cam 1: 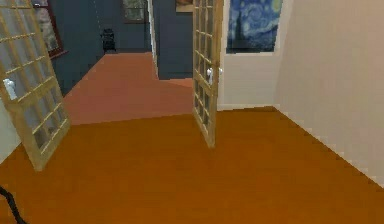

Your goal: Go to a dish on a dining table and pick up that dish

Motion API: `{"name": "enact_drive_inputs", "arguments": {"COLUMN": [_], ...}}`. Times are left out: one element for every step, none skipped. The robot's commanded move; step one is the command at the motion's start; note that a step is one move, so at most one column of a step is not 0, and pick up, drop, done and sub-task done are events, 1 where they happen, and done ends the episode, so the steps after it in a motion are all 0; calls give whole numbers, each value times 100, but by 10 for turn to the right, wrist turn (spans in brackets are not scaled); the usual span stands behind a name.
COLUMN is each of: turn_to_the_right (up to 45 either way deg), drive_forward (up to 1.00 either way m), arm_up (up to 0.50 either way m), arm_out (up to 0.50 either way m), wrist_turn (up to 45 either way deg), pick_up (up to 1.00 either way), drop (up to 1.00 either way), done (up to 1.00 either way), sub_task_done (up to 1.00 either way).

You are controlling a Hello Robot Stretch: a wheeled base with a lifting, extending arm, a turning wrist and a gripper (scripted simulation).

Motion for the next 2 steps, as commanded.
{"name": "enact_drive_inputs", "arguments": {"turn_to_the_right": [150, 0], "drive_forward": [0, 25], "arm_up": [0, 0], "arm_out": [0, 0], "wrist_turn": [0, 0], "pick_up": [0, 0], "drop": [0, 0], "done": [0, 0], "sub_task_done": [0, 0]}}
